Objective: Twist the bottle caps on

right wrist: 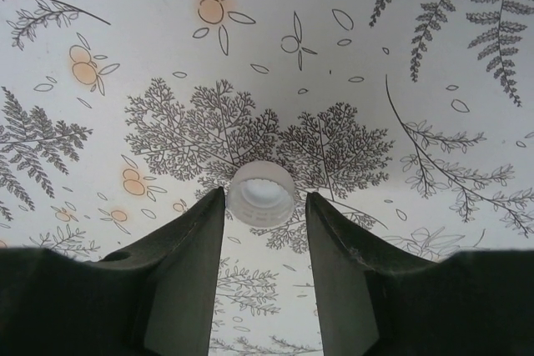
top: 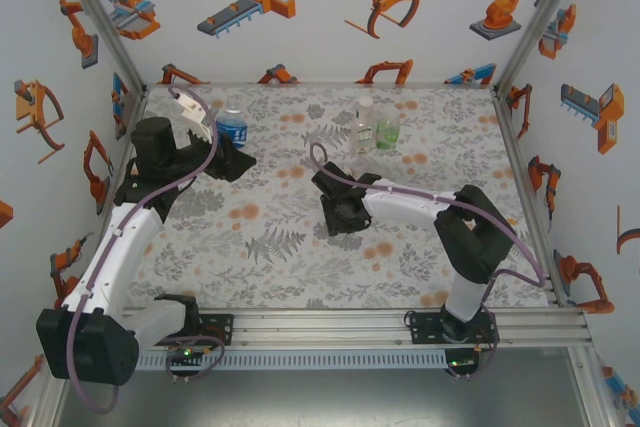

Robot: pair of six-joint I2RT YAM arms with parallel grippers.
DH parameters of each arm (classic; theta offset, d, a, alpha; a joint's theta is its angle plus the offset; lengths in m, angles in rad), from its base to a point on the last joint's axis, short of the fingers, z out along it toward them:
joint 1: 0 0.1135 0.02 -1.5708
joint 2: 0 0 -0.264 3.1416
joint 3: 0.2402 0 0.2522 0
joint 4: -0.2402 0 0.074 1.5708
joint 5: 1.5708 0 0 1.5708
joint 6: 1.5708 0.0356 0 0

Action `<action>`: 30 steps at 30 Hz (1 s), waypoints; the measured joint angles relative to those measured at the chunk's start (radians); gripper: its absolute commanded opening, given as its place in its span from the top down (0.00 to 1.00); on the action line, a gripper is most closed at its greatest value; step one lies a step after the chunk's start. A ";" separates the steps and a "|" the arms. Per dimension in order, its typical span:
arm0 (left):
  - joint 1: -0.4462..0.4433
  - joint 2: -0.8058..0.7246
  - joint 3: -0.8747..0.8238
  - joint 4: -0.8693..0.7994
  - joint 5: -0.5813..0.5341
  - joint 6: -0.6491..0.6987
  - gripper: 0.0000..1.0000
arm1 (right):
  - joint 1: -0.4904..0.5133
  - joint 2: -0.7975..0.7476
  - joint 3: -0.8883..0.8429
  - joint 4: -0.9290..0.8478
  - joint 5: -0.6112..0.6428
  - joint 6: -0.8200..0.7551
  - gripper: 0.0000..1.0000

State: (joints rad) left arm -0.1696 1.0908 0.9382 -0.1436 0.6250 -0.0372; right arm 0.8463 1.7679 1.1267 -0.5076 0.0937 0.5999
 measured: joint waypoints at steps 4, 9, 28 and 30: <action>0.000 0.001 0.000 0.000 0.000 0.000 1.00 | 0.000 -0.005 0.008 -0.009 -0.008 0.000 0.57; 0.000 0.002 0.000 0.000 0.001 0.000 1.00 | 0.000 -0.020 0.009 -0.008 -0.026 0.001 0.58; 0.000 0.007 0.000 0.000 0.003 0.000 1.00 | -0.001 -0.021 0.010 -0.008 -0.042 0.001 0.57; 0.000 0.011 0.000 0.000 0.003 0.000 1.00 | -0.001 -0.020 0.010 -0.008 -0.042 0.001 0.57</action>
State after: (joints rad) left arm -0.1696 1.1015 0.9382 -0.1440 0.6281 -0.0372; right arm 0.8455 1.7481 1.1362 -0.5152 0.0521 0.6006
